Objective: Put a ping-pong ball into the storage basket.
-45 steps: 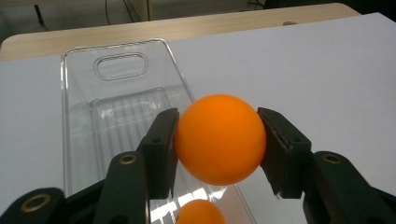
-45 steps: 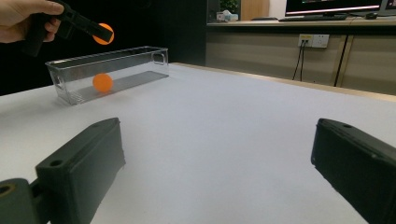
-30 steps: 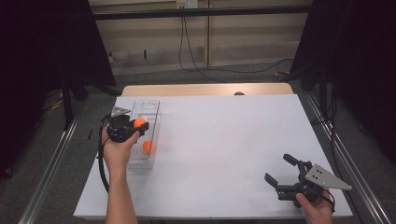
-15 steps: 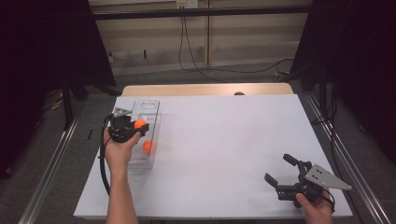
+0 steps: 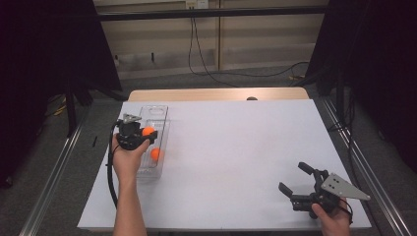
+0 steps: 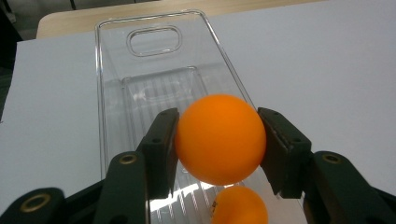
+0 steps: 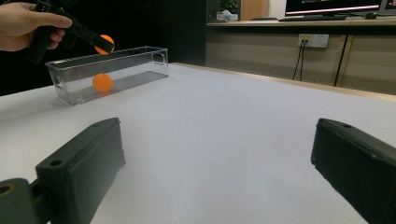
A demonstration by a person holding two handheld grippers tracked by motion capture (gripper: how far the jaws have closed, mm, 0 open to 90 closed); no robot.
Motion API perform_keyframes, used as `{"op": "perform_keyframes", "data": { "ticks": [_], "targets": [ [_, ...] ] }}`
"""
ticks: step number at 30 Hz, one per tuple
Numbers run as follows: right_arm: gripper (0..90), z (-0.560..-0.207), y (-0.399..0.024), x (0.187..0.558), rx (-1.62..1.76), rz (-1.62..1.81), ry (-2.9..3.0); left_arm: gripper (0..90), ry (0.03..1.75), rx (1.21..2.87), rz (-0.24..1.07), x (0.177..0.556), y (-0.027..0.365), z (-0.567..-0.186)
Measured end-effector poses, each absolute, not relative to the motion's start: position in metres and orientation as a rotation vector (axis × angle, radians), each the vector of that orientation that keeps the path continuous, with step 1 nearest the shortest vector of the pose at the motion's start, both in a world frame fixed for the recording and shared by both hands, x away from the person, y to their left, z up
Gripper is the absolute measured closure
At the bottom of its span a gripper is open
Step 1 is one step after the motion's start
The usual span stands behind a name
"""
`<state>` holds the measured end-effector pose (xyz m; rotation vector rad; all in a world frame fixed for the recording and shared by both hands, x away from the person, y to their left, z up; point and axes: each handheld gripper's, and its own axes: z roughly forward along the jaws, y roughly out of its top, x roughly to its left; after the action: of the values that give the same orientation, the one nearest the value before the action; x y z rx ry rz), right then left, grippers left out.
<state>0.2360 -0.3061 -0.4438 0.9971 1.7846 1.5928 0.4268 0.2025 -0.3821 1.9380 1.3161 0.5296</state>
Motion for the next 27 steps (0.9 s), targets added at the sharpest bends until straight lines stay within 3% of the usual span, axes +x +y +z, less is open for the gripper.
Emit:
{"op": "perform_keyframes", "data": {
  "ticks": [14, 27],
  "targets": [
    [1.8, -0.4433, -0.3066, 0.2357, 1.003, 1.597, 1.777, 50.4, 1.326, 1.911, 0.531, 0.4264, 0.2031, -0.3851],
    [1.8, -0.4436, -0.3076, 0.2353, 1.004, 1.594, 1.774, 35.3, 1.343, 1.873, 0.537, 0.4242, 0.2054, -0.3845]
  ]
}}
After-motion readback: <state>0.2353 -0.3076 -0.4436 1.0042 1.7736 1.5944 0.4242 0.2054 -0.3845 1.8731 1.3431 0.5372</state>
